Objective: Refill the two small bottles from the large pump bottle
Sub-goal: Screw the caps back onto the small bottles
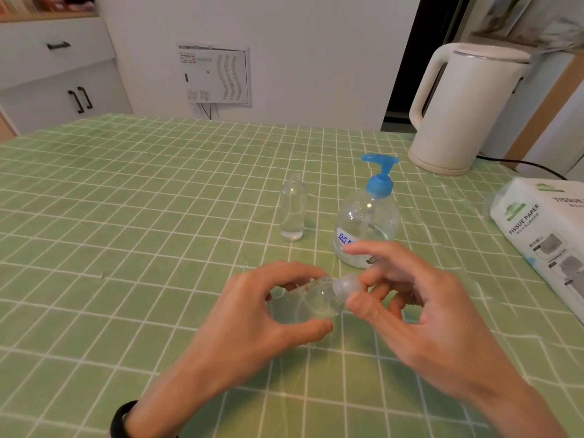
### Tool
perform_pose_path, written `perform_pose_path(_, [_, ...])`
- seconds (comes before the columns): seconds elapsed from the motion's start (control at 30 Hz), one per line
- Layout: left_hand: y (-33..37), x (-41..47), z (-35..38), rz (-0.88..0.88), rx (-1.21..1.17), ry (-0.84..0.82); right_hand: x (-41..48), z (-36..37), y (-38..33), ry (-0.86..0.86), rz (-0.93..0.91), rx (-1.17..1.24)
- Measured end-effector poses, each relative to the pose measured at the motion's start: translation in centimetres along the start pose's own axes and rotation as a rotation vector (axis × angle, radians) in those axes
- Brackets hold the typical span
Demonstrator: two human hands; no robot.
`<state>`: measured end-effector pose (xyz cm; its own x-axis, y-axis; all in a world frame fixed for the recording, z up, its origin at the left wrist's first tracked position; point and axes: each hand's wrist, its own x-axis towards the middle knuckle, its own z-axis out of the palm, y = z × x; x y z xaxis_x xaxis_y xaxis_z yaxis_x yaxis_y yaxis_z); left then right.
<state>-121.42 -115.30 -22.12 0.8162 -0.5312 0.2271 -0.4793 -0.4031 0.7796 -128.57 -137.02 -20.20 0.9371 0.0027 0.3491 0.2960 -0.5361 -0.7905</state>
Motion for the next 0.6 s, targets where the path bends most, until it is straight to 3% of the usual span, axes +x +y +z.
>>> perform_pose_path(0.33, [-0.1,0.1,0.1,0.017,0.03,0.011,-0.1,0.2,0.2,-0.032,-0.003,-0.052])
perform_pose_path(0.6, [0.1,0.0,0.5,0.072,0.049,0.074,-0.6,1.7,0.6,0.098,0.006,-0.113])
